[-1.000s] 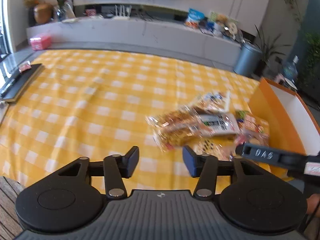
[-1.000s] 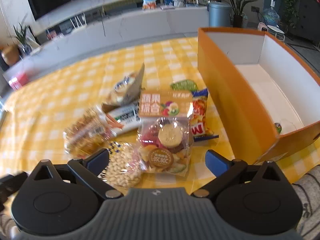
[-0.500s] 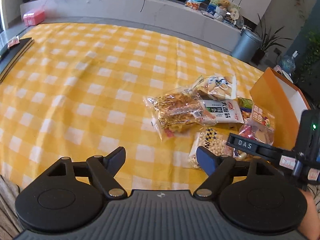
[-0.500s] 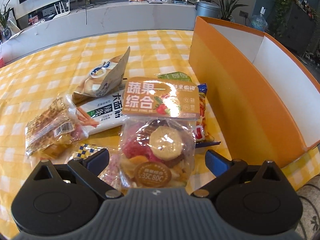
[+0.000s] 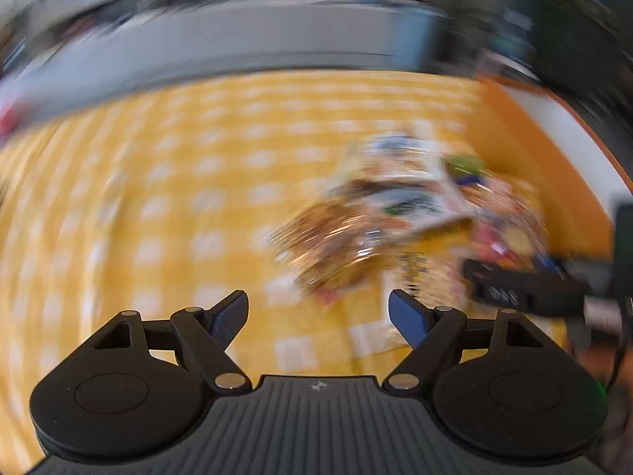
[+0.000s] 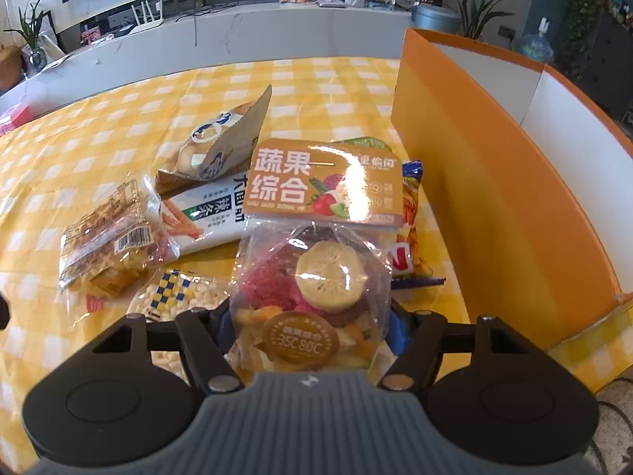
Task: Organize snacks
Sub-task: 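Grasp the waffle pastry bag with the left gripper while the right gripper grasps the dried fruit bag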
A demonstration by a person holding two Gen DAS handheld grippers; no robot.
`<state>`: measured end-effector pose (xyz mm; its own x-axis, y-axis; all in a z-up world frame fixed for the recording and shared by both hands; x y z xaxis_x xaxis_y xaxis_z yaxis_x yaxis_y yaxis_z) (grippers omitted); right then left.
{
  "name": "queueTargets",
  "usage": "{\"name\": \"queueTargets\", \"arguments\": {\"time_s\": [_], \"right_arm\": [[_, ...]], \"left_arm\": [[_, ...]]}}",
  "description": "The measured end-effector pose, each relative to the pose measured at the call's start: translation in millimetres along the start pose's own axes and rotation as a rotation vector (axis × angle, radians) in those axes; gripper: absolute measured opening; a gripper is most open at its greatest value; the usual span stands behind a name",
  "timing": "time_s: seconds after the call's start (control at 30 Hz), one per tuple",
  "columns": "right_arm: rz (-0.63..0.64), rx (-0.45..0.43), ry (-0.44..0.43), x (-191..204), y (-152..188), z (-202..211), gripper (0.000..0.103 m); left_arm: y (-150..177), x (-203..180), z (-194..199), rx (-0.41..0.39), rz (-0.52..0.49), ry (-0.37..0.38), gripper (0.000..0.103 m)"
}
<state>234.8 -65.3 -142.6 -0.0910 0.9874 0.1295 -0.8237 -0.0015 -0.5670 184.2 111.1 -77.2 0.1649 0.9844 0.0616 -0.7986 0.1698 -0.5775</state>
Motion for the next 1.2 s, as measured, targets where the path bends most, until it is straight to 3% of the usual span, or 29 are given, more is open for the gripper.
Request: {"name": "queueTargets", "arguments": {"time_s": [0.13, 0.3, 0.43, 0.57, 0.7, 0.97, 1.13, 1.2], "right_arm": [[-0.021, 0.009, -0.018, -12, 1, 4, 0.067], [-0.029, -0.001, -0.040, -20, 4, 6, 0.067], [-0.014, -0.004, -0.047, -20, 6, 6, 0.067], [0.002, 0.002, -0.062, -23, 5, 4, 0.068], [-0.014, 0.002, -0.081, -27, 4, 3, 0.068], [-0.019, 0.019, -0.094, -29, 8, -3, 0.067], [-0.011, 0.029, -0.103, -28, 10, -6, 0.065], [-0.006, 0.030, -0.104, -28, 10, -6, 0.065]], "left_arm": [[-13, -15, -12, 0.002, -0.240, 0.078, 0.096], [-32, -21, -40, -0.024, -0.397, 0.029, 0.096], [-39, -26, -60, -0.024, -0.549, 0.089, 0.096], [-36, -30, -85, 0.046, -0.629, 0.116, 0.096], [-31, -32, -102, 0.069, -0.698, 0.084, 0.096], [-39, -23, -129, 0.119, -0.652, 0.131, 0.103], [-48, -5, -147, 0.172, -0.461, 0.201, 0.103], [-48, -3, -147, 0.163, -0.445, 0.201, 0.103]]}}
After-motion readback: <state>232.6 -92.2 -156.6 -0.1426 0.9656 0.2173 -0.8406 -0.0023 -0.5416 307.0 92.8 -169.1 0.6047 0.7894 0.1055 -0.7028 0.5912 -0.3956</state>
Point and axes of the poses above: each gripper's, at about its wrist camera, not at the fingertips, and z roughly against the way its jaws point, x to its left, y to its underside, the point moved 2 cm from there along -z, roughly the way its jaws point, and after that the axes turned 8 degrees about -y, right-handed, at the moved point
